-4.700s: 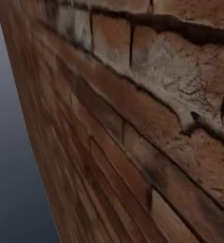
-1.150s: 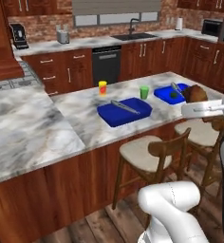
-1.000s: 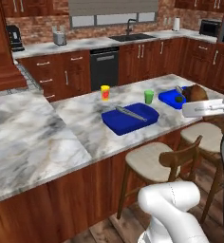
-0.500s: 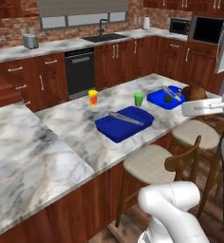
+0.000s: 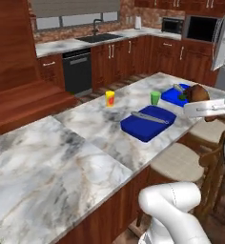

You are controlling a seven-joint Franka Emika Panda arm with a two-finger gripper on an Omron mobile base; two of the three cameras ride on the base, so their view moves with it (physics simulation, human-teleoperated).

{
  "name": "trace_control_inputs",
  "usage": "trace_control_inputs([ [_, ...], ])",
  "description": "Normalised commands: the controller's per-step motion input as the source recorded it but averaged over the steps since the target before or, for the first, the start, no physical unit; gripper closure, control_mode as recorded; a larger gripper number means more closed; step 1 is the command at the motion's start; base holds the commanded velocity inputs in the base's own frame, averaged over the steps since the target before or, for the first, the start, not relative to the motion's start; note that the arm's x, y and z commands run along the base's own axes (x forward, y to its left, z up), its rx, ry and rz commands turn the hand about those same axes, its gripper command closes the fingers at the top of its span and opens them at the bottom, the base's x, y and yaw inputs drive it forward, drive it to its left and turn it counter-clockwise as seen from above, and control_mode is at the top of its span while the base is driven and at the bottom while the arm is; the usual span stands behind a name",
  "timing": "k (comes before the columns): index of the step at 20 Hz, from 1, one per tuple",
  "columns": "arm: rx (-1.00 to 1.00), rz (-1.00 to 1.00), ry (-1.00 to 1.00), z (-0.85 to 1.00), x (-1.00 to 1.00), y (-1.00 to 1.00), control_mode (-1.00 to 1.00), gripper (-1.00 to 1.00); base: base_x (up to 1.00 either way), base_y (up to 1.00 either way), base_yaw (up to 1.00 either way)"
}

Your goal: Gather the lime and garlic from the fridge and place them on a tray on the dining counter. Then gather the chicken drumsticks from the fridge and place them on the other tray.

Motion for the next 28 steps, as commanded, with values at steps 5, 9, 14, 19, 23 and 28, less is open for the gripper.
trace_control_inputs([
  [5, 0.0, 0.0, 0.0, 0.0, 0.0, 0.0, 1.0, 1.0, 1.0, 0.0, 0.02],
  [9, 0.0, 0.0, 0.0, 0.0, 0.0, 0.0, 1.0, 1.0, 0.96, -0.78, 0.3],
  [14, 0.0, 0.0, 0.0, 0.0, 0.0, 0.0, 1.0, 1.0, 0.65, -0.74, 0.43],
  [19, 0.0, 0.0, 0.0, 0.0, 0.0, 0.0, 1.0, 1.0, 0.57, -0.44, 0.23],
  [23, 0.0, 0.0, 0.0, 0.0, 0.0, 0.0, 1.0, 1.0, 0.54, -0.52, 0.01],
  [28, 0.0, -0.05, 0.25, -0.29, 0.73, -0.58, -1.0, 1.0, 0.15, -0.12, -0.01],
])
